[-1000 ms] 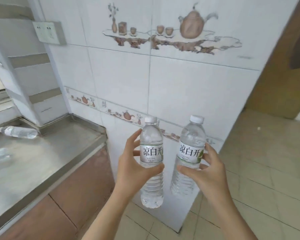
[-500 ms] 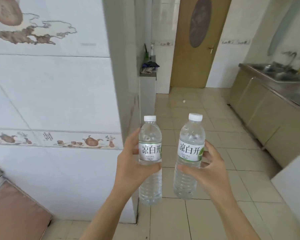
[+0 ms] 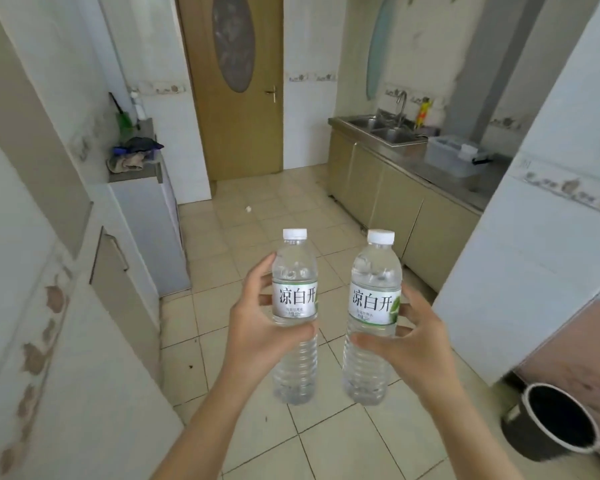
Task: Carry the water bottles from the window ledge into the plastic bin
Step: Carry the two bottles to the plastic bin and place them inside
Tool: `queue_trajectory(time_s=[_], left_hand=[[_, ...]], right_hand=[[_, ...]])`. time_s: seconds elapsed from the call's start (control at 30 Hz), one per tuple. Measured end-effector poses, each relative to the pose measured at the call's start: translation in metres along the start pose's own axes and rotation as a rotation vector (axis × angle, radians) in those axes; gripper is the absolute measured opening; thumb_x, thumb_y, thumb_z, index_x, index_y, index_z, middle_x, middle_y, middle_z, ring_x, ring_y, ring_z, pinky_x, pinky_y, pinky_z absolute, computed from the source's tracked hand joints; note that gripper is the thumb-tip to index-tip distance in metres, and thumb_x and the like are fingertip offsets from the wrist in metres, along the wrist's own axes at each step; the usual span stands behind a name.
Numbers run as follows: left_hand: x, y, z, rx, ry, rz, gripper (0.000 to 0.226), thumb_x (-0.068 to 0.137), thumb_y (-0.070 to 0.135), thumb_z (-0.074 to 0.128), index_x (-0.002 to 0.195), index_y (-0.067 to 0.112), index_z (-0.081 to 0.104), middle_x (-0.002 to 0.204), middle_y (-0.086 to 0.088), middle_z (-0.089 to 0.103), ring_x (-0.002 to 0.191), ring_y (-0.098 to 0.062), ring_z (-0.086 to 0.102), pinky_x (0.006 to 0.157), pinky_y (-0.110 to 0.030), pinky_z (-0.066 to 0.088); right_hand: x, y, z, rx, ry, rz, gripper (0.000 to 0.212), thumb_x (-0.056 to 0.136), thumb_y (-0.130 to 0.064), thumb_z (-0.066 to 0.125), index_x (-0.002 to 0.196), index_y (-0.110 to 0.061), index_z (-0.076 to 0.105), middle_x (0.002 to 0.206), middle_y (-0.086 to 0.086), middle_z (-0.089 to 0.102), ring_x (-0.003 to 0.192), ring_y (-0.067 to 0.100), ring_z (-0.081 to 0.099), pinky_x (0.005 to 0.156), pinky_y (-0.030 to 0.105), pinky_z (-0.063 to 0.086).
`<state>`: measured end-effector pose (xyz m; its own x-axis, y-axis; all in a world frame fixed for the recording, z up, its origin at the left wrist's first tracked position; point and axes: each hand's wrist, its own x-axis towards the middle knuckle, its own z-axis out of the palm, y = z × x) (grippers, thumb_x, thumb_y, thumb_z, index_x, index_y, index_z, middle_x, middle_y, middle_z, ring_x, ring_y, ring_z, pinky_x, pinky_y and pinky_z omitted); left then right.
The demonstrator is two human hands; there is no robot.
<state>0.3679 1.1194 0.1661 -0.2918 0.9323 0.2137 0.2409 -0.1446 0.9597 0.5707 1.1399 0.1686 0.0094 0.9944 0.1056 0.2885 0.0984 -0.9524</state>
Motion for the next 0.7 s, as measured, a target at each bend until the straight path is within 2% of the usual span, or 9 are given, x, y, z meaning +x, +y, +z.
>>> queue_trajectory(time_s=[0.07, 0.23, 0.33, 0.47, 0.63, 0.7], left_hand=[[0.037, 0.001, 0.018, -0.007, -0.052, 0.026, 0.102, 0.055, 0.004, 0.091, 0.129, 0.051, 0.041, 0.119, 0.028, 0.056, 0.096, 0.017, 0.055, 0.071, -0.001, 0.044], [0.114, -0.004, 0.064, -0.003, -0.128, 0.049, 0.101, 0.054, 0.004, 0.091, 0.121, 0.060, 0.040, 0.117, 0.028, 0.057, 0.095, 0.016, 0.057, 0.069, -0.001, 0.044], [0.156, -0.012, 0.095, 0.005, -0.160, 0.049, 0.102, 0.053, 0.011, 0.092, 0.123, 0.064, 0.039, 0.117, 0.030, 0.057, 0.100, 0.012, 0.057, 0.071, -0.004, 0.045], [0.213, -0.024, 0.142, 0.001, -0.183, 0.037, 0.103, 0.053, 0.011, 0.093, 0.123, 0.064, 0.039, 0.117, 0.030, 0.058, 0.100, 0.009, 0.057, 0.074, -0.009, 0.046], [0.289, -0.036, 0.211, 0.002, -0.174, 0.029, 0.103, 0.053, 0.011, 0.092, 0.123, 0.064, 0.039, 0.116, 0.033, 0.057, 0.099, 0.012, 0.056, 0.070, -0.005, 0.046], [0.323, -0.038, 0.242, -0.002, -0.170, 0.023, 0.103, 0.052, 0.013, 0.092, 0.123, 0.066, 0.039, 0.116, 0.035, 0.056, 0.100, 0.011, 0.056, 0.073, -0.009, 0.046]], right_hand=[[0.032, 0.003, -0.006, -0.022, 0.051, 0.004, 0.082, 0.051, -0.015, 0.091, 0.121, -0.038, 0.054, 0.092, -0.016, 0.068, 0.084, 0.000, 0.066, 0.071, 0.023, 0.053], [0.102, 0.018, -0.022, -0.057, 0.138, 0.005, 0.073, 0.051, -0.014, 0.090, 0.116, -0.028, 0.060, 0.091, -0.016, 0.069, 0.083, -0.002, 0.065, 0.072, 0.024, 0.055], [0.145, 0.030, -0.033, -0.055, 0.175, 0.035, 0.076, 0.050, -0.017, 0.091, 0.117, -0.032, 0.058, 0.094, -0.014, 0.068, 0.078, -0.002, 0.067, 0.068, 0.026, 0.056], [0.209, 0.053, -0.053, -0.047, 0.196, 0.053, 0.074, 0.051, -0.015, 0.091, 0.115, -0.032, 0.059, 0.095, -0.013, 0.069, 0.076, 0.000, 0.069, 0.063, 0.020, 0.054], [0.307, 0.080, -0.083, -0.058, 0.183, 0.037, 0.075, 0.049, -0.017, 0.091, 0.116, -0.028, 0.060, 0.096, -0.012, 0.068, 0.081, -0.003, 0.065, 0.076, 0.031, 0.058], [0.353, 0.087, -0.097, -0.067, 0.171, 0.036, 0.075, 0.048, -0.021, 0.091, 0.115, -0.031, 0.060, 0.096, -0.013, 0.068, 0.082, -0.002, 0.066, 0.078, 0.035, 0.058]])
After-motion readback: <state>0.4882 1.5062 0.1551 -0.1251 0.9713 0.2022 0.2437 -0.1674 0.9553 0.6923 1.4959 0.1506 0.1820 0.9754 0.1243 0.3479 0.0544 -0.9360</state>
